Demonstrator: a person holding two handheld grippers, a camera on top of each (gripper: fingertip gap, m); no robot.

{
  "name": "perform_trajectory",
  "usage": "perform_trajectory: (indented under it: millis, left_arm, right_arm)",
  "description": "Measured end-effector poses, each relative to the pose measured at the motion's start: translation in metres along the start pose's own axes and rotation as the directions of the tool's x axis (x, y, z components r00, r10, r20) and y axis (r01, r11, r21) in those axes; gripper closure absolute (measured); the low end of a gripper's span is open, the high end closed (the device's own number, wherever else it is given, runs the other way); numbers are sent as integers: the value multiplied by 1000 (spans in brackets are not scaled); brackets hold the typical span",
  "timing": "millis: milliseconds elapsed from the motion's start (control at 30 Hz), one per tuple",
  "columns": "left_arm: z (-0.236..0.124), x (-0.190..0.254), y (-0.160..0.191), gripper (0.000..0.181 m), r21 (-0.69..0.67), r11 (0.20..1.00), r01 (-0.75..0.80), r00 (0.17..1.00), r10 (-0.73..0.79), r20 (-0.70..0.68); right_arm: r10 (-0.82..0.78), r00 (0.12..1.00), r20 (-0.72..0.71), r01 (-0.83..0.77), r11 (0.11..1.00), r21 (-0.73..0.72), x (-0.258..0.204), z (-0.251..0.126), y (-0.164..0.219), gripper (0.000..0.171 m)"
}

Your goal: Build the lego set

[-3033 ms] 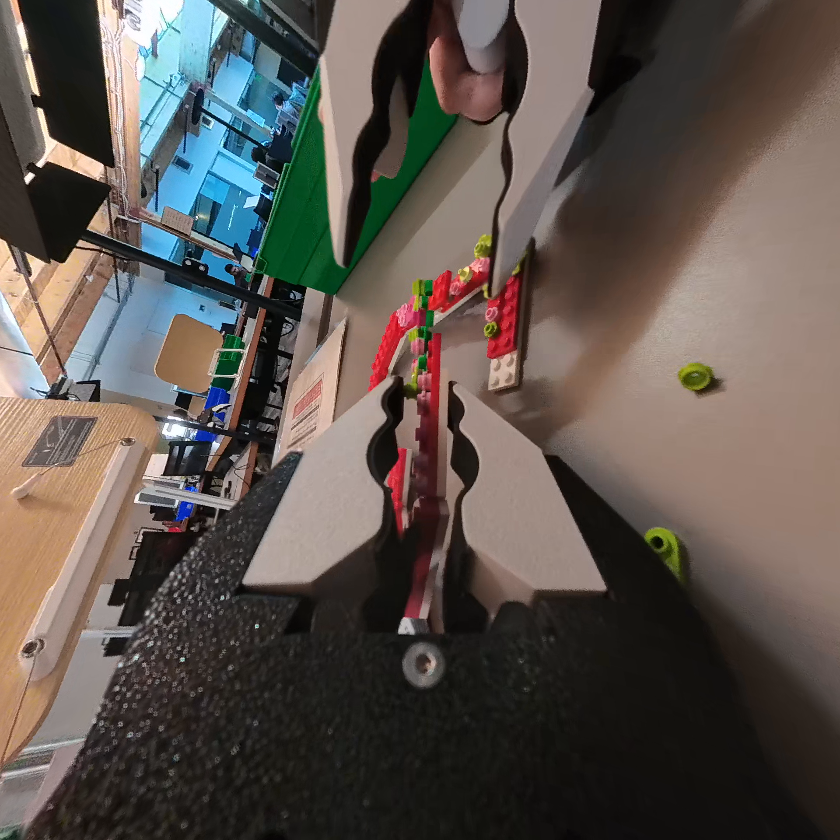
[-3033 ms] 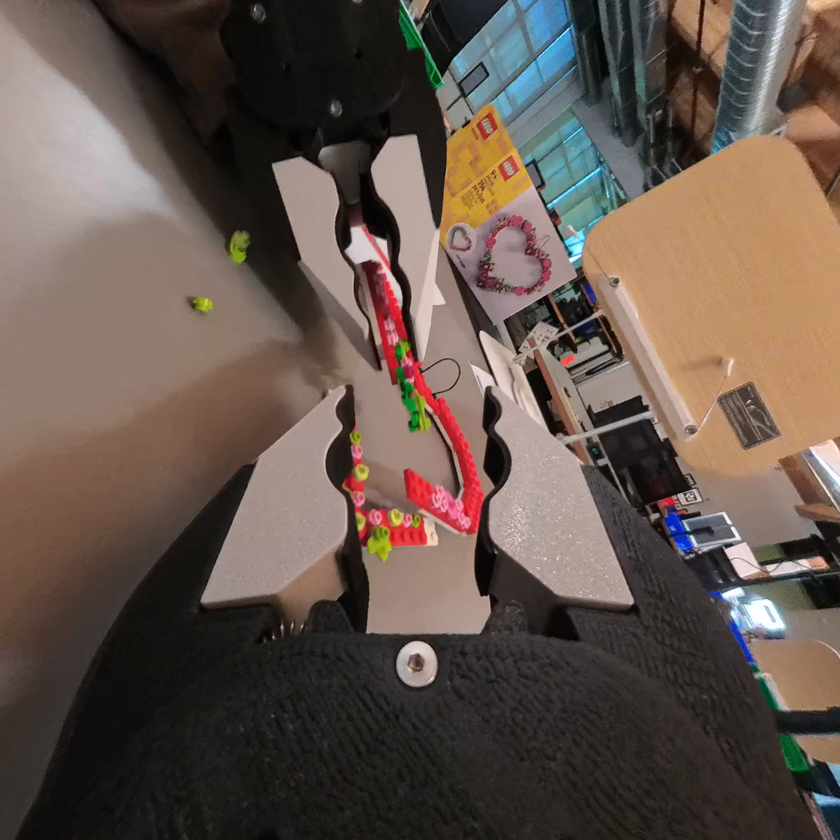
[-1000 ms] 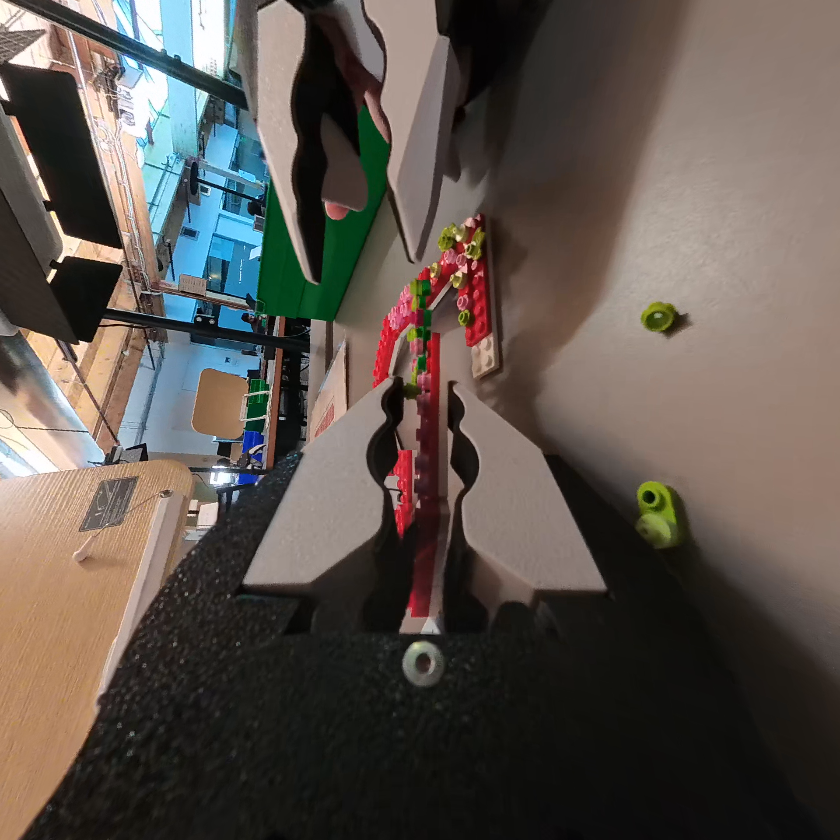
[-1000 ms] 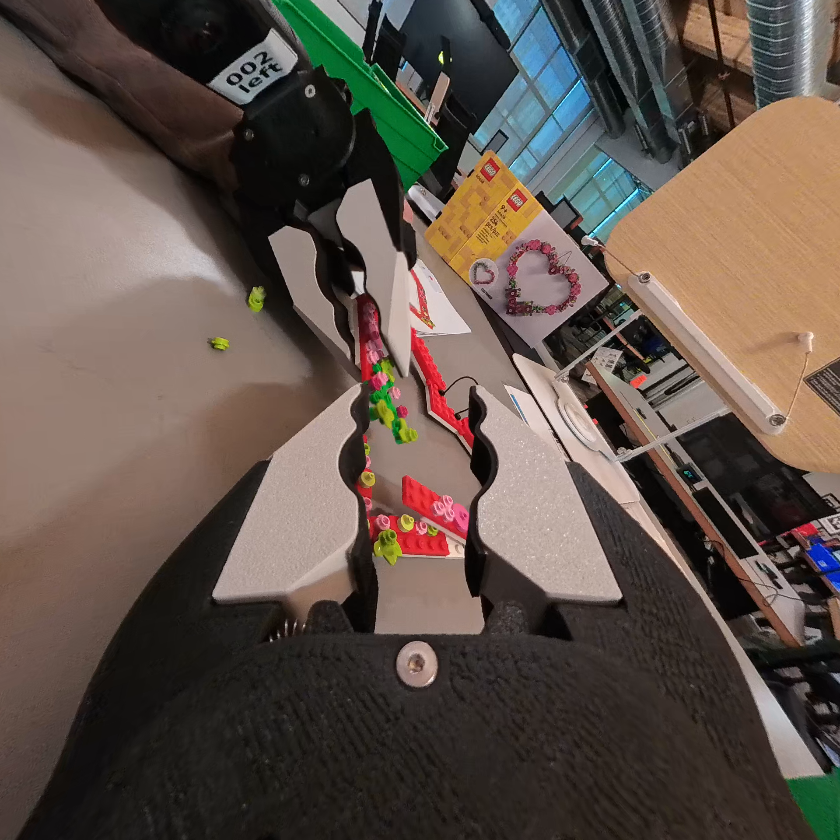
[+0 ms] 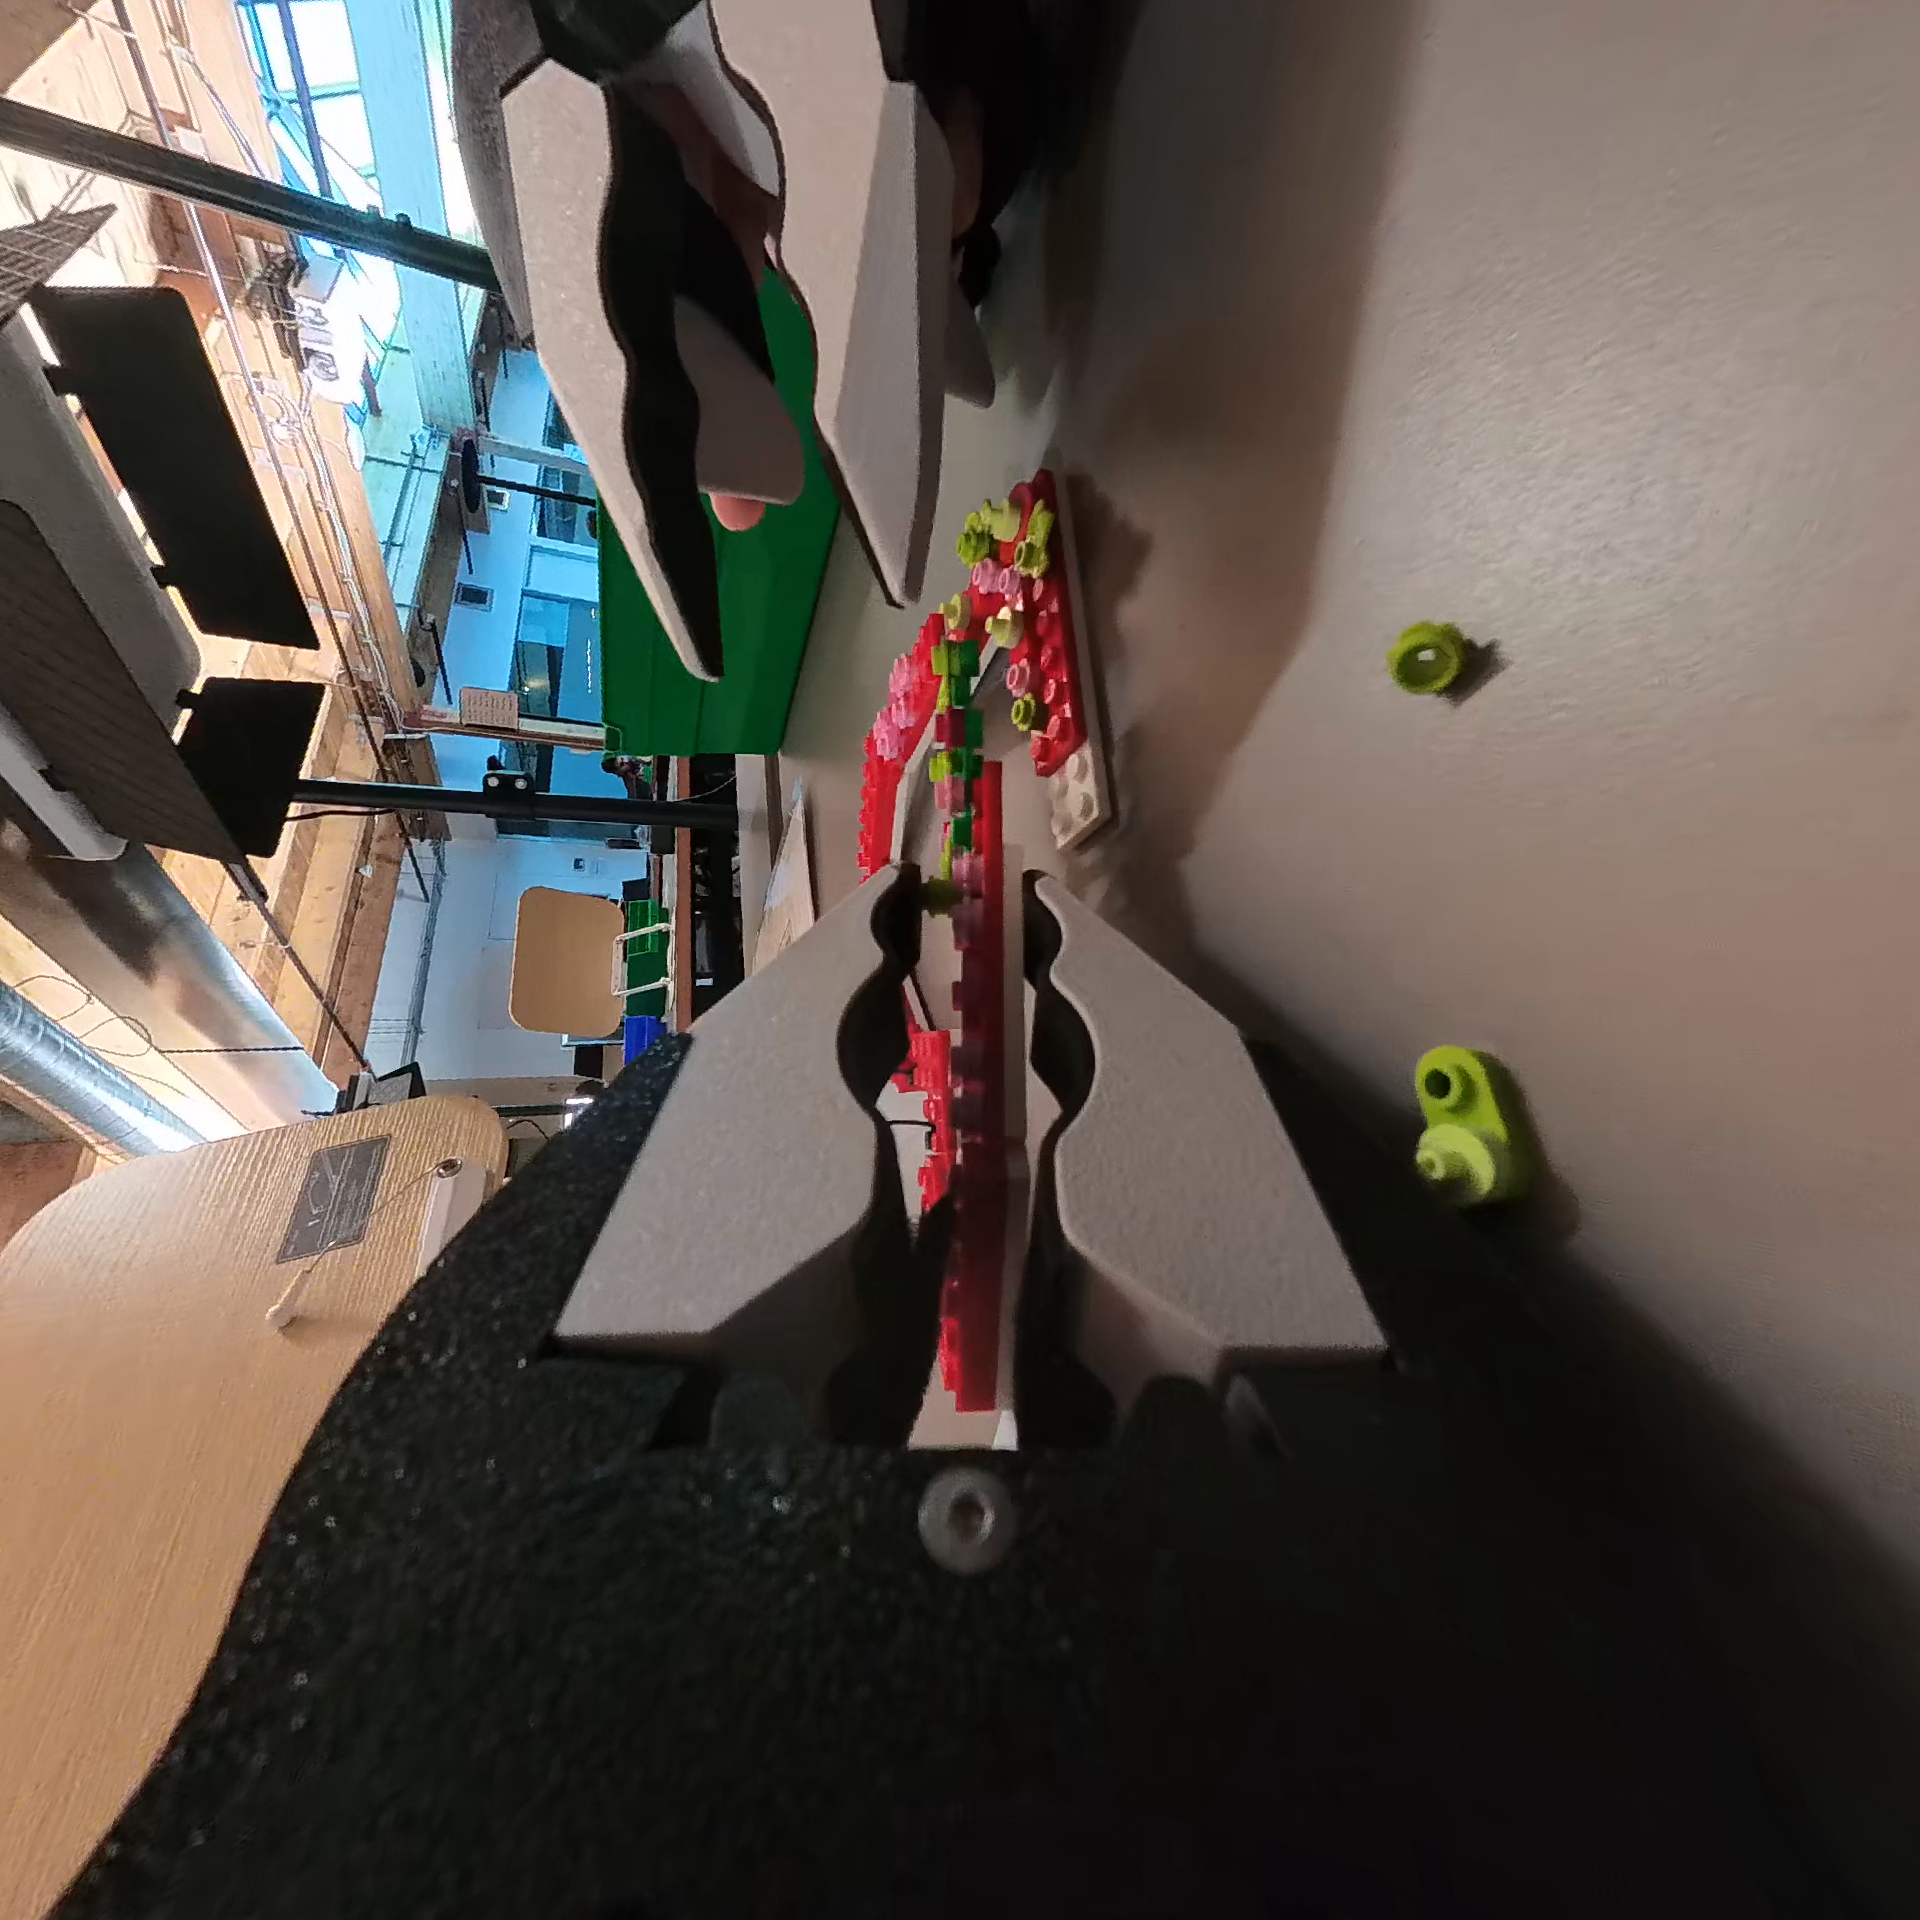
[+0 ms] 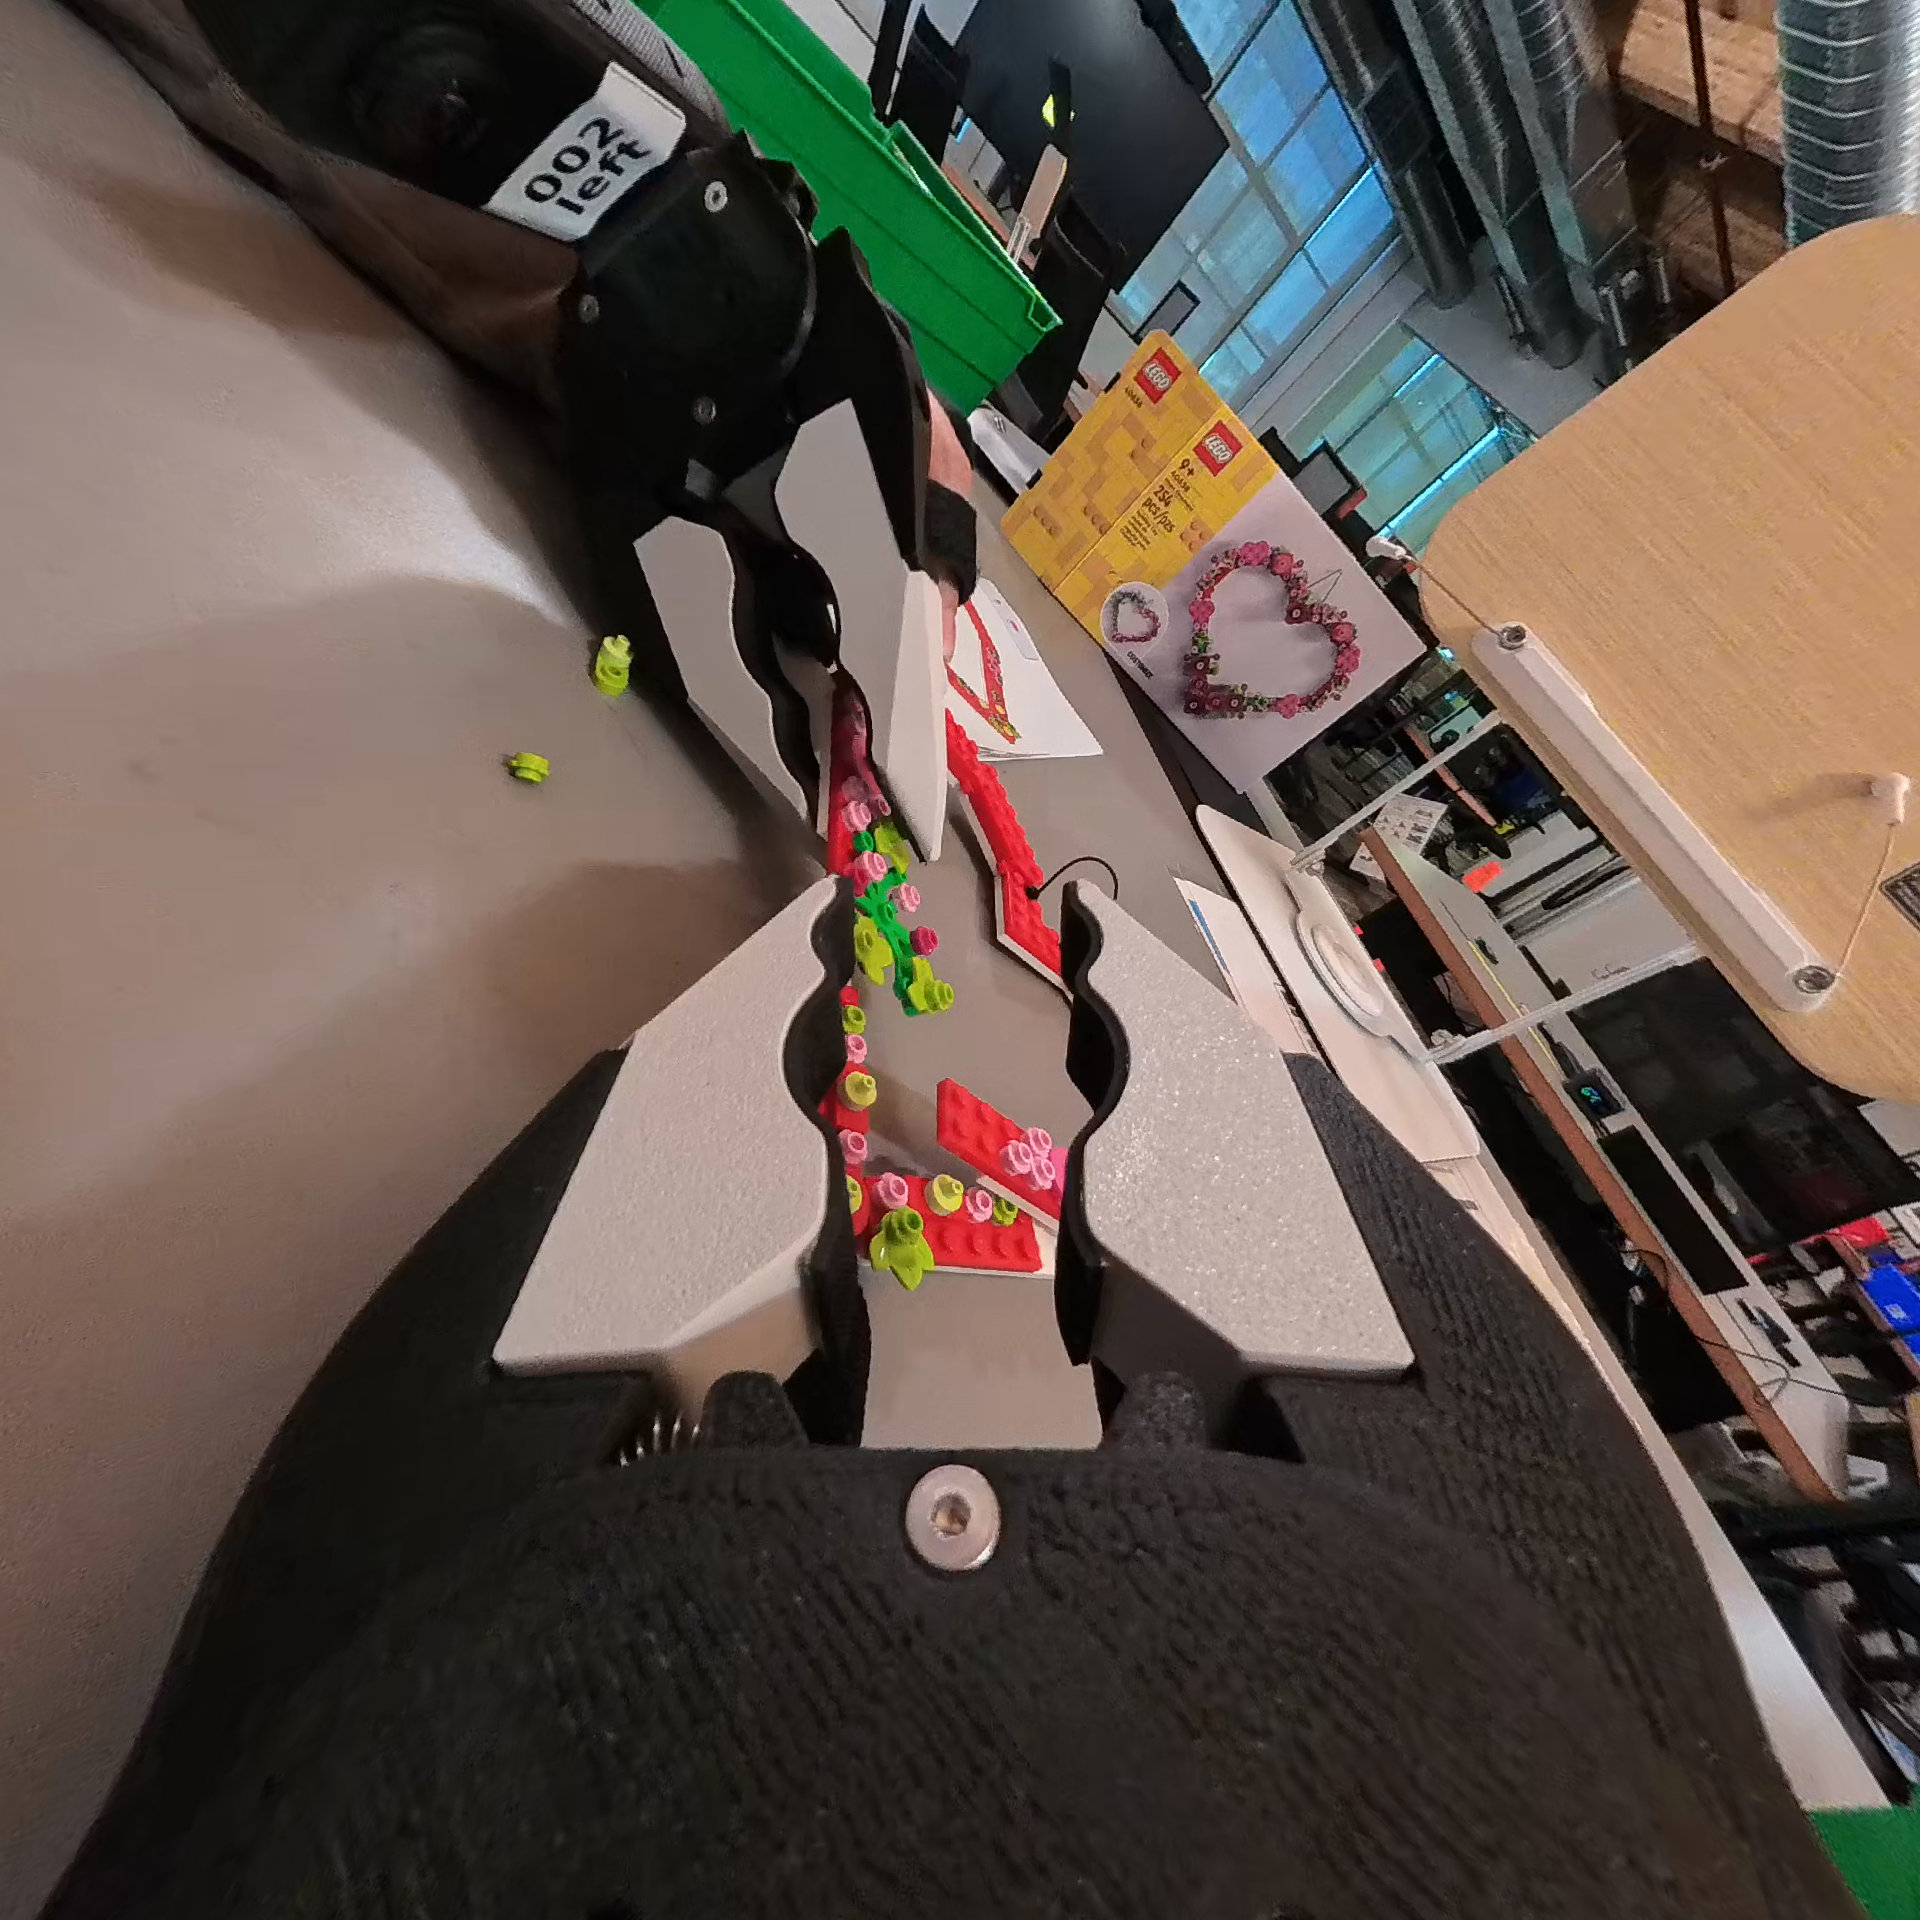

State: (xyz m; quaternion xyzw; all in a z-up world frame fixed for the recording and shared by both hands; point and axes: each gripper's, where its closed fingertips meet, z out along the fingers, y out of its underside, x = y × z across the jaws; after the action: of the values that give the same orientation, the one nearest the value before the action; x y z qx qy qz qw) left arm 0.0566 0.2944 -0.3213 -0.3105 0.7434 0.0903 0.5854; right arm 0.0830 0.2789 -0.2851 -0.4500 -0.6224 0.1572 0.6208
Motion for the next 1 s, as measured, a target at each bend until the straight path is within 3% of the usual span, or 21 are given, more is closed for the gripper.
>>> perform_trajectory:
  millis: [267,533,1000]
  left_arm:
    - [0,-2,1,165,2,1000,15,1000,-15,7]
    - [2,-1,0,165,0,1000,4,1000,-4,6]
    - [0,3,6,165,-3,1000,-2,1000,2,-17]
  right_arm:
    - [-45,999,9,46,997,-67,-5,4,8,132]
    - [-210,978,14,209,959,-192,-19,10,19,136]
    - [-69,994,-88,40,954,-296,-10,-5,22,136]
